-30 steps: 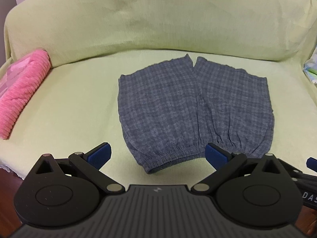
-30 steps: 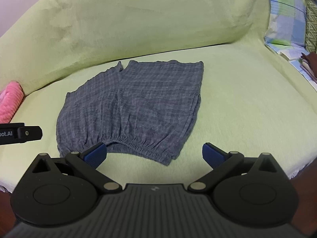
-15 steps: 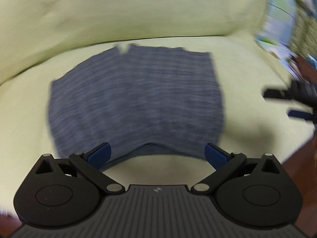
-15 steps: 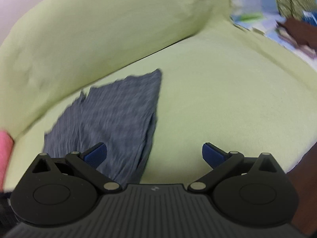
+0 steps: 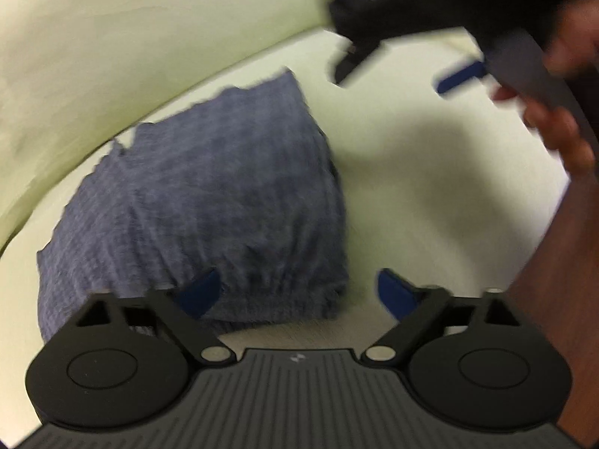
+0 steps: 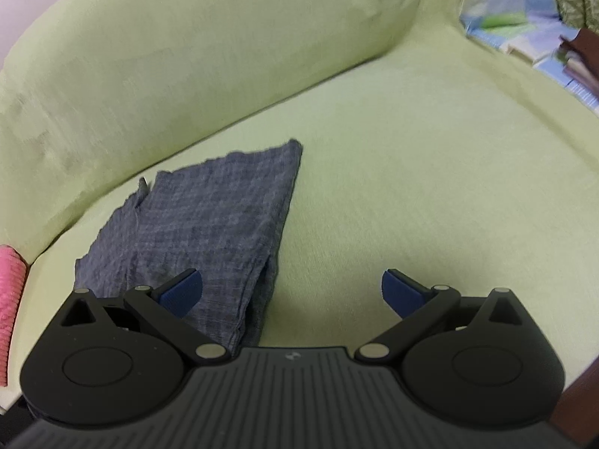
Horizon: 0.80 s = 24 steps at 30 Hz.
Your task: Fold clothes
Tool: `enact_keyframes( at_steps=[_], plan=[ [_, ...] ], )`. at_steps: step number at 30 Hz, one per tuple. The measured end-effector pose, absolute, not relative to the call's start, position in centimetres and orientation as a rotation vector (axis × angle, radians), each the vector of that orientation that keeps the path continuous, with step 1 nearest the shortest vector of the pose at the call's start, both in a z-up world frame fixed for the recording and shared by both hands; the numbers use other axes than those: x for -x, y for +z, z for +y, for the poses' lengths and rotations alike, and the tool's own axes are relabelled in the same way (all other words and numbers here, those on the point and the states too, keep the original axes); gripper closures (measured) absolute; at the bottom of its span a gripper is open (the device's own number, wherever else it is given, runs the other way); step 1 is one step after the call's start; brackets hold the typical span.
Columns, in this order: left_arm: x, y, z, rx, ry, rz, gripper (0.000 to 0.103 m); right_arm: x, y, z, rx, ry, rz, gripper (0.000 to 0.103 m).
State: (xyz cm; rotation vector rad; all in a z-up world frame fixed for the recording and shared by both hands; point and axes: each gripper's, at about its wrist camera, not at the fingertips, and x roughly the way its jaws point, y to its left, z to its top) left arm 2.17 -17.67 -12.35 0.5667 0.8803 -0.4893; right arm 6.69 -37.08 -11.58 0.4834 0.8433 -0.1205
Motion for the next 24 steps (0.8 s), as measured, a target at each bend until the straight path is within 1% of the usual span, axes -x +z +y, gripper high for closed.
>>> enact_keyframes(
  at_steps=[5, 6, 7, 9, 12, 15, 17, 18, 19, 20, 21, 22, 23, 24],
  plan=[
    [-2.0, -13.4, -18.6, -0.592, -0.502, 0.886, 0.033, -7.8, -12.9, -37.2, -0.482, -0.109, 0.861, 0.002],
    [-2.3, -13.6, -18.5, -0.592, -0.501, 0.890, 0.037, -8.0, -13.0, -37.2, -0.479, -0.107, 0.862, 0.002],
    [-2.6, -13.8, -18.5, -0.588, -0.497, 0.898, 0.045, -8.0, -13.0, -37.3, -0.480, -0.107, 0.862, 0.002],
    [-3.1, -14.2, -18.6, -0.584, -0.485, 0.914, 0.053, -8.5, -12.9, -37.5, -0.477, -0.093, 0.854, 0.002],
    [-3.4, -14.6, -18.6, -0.579, -0.480, 0.912, 0.054, -9.2, -12.8, -37.6, -0.473, -0.080, 0.840, 0.005],
    [-3.3, -14.9, -18.7, -0.587, -0.484, 0.900, 0.054, -10.0, -12.7, -37.5, -0.467, -0.063, 0.840, 0.006],
    [-3.1, -15.1, -18.7, -0.588, -0.492, 0.891, 0.057, -10.6, -12.7, -37.3, -0.460, -0.053, 0.840, 0.007],
    [-3.2, -15.2, -18.5, -0.572, -0.499, 0.894, 0.063, -10.9, -12.7, -37.3, -0.458, -0.045, 0.836, 0.011],
    [-3.3, -15.2, -18.4, -0.552, -0.505, 0.899, 0.065, -11.3, -12.8, -37.3, -0.457, -0.037, 0.834, 0.019],
    [-3.5, -15.2, -18.2, -0.533, -0.512, 0.903, 0.072, -11.8, -12.8, -37.2, -0.457, -0.030, 0.831, 0.024],
    [-3.6, -15.2, -18.0, -0.522, -0.514, 0.902, 0.081, -12.4, -12.9, -37.3, -0.458, -0.015, 0.836, 0.044],
    [-3.7, -15.1, -17.7, -0.502, -0.513, 0.905, 0.088, -13.0, -13.2, -37.4, -0.460, -0.006, 0.837, 0.072],
    [-4.0, -15.1, -17.3, -0.469, -0.512, 0.915, 0.090, -13.8, -13.5, -37.5, -0.465, 0.003, 0.848, 0.083],
    [-4.4, -15.0, -16.9, -0.440, -0.516, 0.928, 0.091, -14.5, -13.8, -37.7, -0.474, 0.018, 0.858, 0.091]
  ],
)
